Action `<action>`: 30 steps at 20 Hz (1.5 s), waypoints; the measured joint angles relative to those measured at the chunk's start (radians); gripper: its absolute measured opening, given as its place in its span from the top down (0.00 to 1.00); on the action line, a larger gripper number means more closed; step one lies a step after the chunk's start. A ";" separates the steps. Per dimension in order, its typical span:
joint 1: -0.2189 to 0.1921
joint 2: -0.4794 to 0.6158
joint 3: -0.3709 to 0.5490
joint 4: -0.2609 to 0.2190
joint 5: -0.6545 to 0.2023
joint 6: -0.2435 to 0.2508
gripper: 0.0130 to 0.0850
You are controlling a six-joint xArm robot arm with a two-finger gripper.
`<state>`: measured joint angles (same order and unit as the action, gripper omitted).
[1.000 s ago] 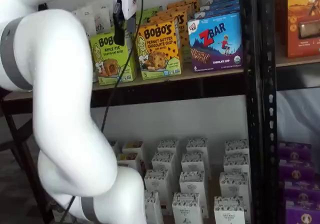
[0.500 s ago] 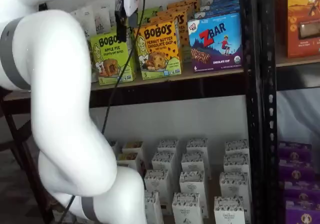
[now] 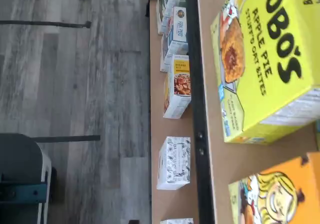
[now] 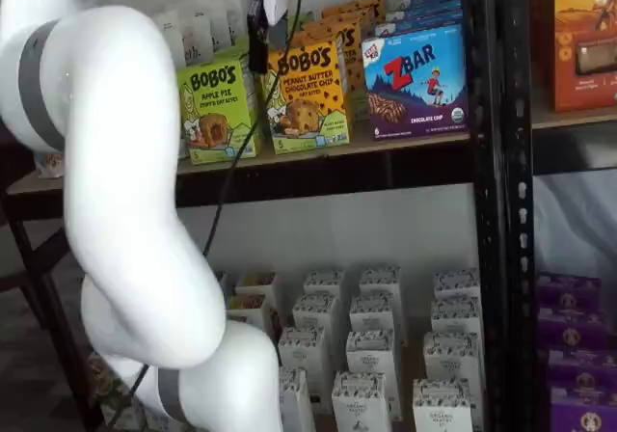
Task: Pick up the orange box on the top shelf, the fifth box from the left
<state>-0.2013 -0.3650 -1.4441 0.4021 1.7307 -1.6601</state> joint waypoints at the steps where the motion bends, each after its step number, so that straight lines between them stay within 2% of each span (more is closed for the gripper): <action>1: -0.015 0.009 -0.007 0.009 0.003 -0.012 0.00; 5: -0.062 0.035 -0.035 0.053 -0.013 -0.043 0.00; 9: -0.072 0.046 -0.046 0.064 -0.074 -0.052 0.00; 14: -0.058 0.067 -0.061 0.045 -0.138 -0.052 0.00; 20: -0.040 0.107 -0.095 0.015 -0.129 -0.045 0.00; 30: 0.000 0.123 -0.078 -0.016 -0.153 -0.026 0.00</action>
<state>-0.2015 -0.2423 -1.5226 0.3863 1.5778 -1.6864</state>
